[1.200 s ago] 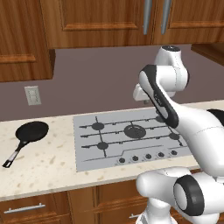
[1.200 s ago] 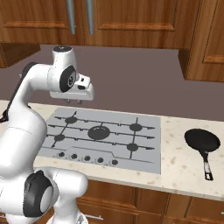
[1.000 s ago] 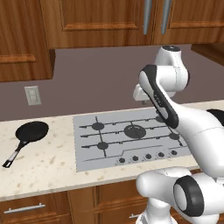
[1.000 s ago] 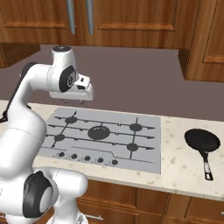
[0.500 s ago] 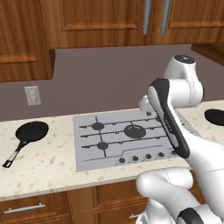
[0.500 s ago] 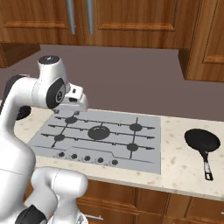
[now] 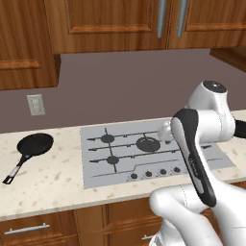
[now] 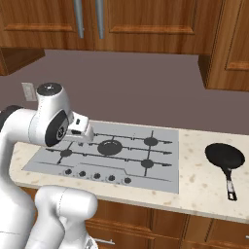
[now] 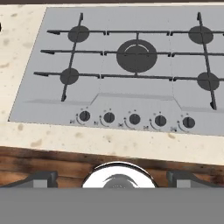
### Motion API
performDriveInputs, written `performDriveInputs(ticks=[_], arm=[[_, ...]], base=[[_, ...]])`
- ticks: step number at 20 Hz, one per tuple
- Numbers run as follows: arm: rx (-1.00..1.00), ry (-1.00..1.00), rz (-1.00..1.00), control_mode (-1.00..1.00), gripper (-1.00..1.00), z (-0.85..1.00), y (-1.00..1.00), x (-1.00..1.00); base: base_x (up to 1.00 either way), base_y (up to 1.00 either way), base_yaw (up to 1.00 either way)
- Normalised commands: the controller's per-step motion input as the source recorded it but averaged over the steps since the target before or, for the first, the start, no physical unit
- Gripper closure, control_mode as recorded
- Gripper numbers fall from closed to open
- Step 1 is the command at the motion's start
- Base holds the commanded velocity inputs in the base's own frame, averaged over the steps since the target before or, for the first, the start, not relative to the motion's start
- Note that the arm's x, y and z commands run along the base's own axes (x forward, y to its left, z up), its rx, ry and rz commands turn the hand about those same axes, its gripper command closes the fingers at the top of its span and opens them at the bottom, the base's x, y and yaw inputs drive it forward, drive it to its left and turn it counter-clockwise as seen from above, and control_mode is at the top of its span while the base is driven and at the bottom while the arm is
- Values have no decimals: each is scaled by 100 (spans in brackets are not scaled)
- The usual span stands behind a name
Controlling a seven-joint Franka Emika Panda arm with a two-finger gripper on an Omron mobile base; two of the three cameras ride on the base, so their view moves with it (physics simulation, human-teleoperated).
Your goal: Place both pans onto different burners. Then place the sweet potato and the chicken drumstick on different pans.
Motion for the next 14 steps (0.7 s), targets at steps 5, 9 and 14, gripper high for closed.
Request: performDriveInputs(ticks=[5,9,14], arm=[[0,0,0,-100,-100,0,6,-32],[0,0,0,-100,-100,0,9,-24],[0,0,0,100,-100,0,10,-14]], base=[[0,0,0],[0,0,0],[-3,3,0]])
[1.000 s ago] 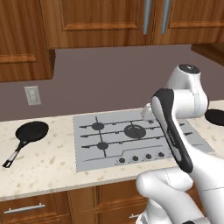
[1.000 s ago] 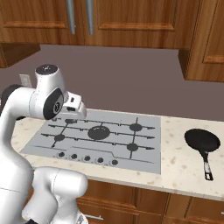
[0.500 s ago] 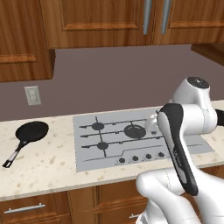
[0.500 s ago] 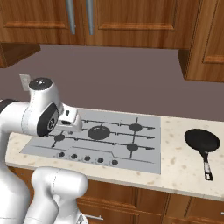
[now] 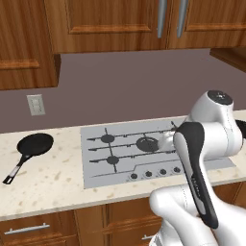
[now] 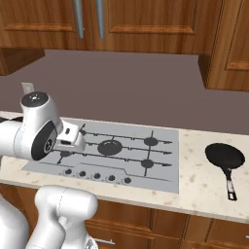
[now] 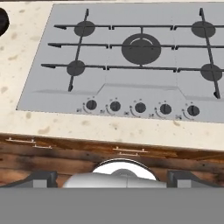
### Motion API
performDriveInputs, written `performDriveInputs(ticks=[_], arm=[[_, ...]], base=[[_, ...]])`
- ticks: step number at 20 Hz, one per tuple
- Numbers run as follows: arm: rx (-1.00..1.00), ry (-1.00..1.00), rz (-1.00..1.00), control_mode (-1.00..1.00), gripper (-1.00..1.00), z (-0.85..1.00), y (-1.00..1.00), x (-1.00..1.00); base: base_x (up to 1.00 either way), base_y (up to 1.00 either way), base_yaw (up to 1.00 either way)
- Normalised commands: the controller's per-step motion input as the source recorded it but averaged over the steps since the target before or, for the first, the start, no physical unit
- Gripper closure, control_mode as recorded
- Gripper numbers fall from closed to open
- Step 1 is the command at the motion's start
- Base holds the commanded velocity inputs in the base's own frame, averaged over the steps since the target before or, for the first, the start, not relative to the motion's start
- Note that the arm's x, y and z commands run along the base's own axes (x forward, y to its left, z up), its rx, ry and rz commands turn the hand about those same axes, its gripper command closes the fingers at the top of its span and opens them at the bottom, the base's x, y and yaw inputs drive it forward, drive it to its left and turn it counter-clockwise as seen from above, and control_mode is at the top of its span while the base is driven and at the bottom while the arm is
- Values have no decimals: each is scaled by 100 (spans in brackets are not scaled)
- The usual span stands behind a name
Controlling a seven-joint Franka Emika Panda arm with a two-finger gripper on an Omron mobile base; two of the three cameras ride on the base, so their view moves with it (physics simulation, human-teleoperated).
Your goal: Place both pans onto different burners. Then place the sweet potato and the chicken drumstick on different pans.
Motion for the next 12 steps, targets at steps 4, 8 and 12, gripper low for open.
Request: performDriveInputs(ticks=[4,8,12], arm=[[0,0,0,100,-100,0,0,0],[0,0,0,100,-100,0,0,0],[0,0,0,100,-100,0,0,0]], base=[[-11,32,0],[-14,53,0],[-6,67,0]])
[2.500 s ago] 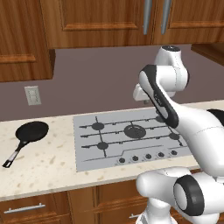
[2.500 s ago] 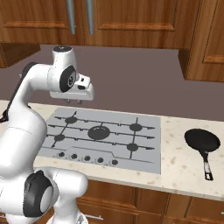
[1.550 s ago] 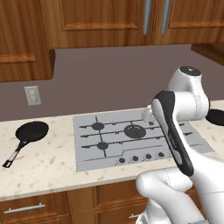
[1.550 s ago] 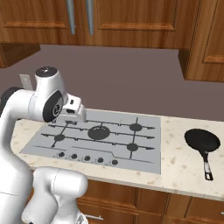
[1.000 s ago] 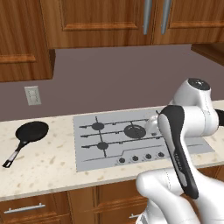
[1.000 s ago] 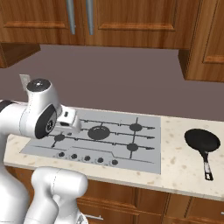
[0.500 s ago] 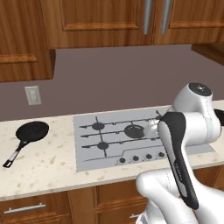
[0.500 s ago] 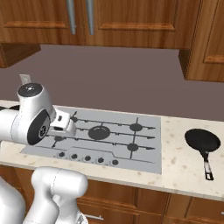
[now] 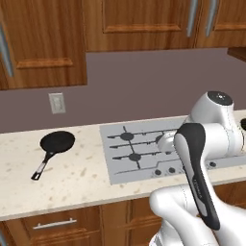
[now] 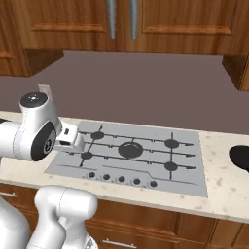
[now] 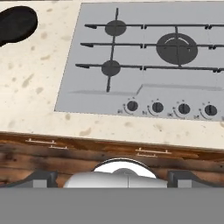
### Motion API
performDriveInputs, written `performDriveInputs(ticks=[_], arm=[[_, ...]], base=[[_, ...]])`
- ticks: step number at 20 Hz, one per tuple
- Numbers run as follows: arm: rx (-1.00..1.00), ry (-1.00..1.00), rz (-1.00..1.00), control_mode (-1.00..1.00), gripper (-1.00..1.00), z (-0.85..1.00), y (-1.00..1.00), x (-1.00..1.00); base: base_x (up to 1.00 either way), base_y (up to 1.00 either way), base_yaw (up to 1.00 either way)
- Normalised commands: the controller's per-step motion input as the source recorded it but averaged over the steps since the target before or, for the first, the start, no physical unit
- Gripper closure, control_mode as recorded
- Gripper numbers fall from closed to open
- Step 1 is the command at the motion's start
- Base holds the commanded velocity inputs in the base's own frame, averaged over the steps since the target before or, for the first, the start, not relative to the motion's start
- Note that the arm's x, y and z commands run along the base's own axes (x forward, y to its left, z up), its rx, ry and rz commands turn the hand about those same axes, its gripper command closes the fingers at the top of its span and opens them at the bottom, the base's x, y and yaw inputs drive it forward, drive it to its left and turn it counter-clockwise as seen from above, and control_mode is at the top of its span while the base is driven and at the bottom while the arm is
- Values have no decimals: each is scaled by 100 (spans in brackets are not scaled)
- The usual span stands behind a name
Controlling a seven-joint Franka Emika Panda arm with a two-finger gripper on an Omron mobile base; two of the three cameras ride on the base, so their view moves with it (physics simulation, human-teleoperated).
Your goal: Place both pans onto different burners. Then place the sweet potato and the chicken drumstick on different pans.
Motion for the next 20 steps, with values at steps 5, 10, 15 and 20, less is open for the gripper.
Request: performDriveInputs(ticks=[5,10,15,20], arm=[[0,0,0,100,-100,0,0,0],[0,0,0,100,-100,0,0,0],[0,0,0,100,-100,0,0,0],[0,0,0,100,-100,0,0,0]], base=[[0,96,0],[0,100,0],[2,89,0],[22,27,0]])
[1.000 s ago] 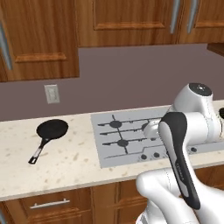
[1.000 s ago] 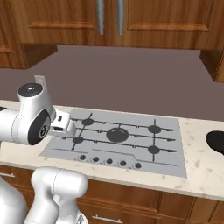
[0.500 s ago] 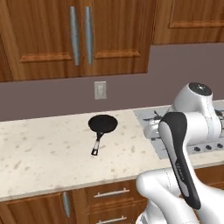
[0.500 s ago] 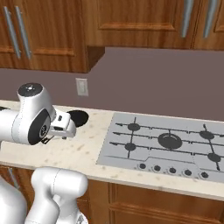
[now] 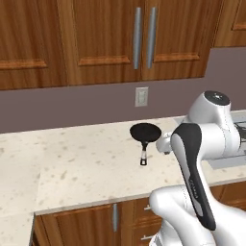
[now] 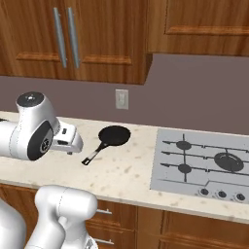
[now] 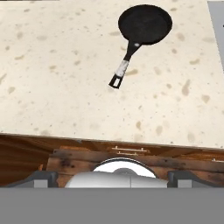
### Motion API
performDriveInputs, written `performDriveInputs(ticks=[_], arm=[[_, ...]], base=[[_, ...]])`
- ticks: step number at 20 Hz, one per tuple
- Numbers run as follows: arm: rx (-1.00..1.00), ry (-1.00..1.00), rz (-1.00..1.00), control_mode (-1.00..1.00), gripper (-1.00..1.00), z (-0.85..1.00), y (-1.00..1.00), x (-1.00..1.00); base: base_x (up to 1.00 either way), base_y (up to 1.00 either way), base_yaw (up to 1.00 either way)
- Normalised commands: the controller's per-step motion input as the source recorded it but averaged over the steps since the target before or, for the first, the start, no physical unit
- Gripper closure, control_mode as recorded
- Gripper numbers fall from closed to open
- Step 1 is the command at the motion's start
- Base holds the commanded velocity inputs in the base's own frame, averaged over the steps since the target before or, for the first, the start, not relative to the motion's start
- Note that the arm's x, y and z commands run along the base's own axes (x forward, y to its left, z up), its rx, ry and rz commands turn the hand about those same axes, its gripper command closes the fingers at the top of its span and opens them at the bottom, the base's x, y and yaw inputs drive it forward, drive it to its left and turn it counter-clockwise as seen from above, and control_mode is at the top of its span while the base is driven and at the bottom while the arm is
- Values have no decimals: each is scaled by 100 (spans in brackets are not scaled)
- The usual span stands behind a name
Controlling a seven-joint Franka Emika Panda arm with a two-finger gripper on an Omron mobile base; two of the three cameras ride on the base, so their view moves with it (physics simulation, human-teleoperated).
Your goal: Place both pans onto different burners. Then place the sweet potato and the chicken drumstick on different pans.
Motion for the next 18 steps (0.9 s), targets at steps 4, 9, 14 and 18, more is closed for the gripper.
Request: performDriveInputs(ticks=[4,9,14,18], arm=[[0,0,0,100,-100,0,0,0],[0,0,0,100,-100,0,0,0],[0,0,0,100,-100,0,0,0],[0,0,0,100,-100,0,0,0]], base=[[20,-2,0],[11,-6,2],[11,30,0],[2,25,0]])
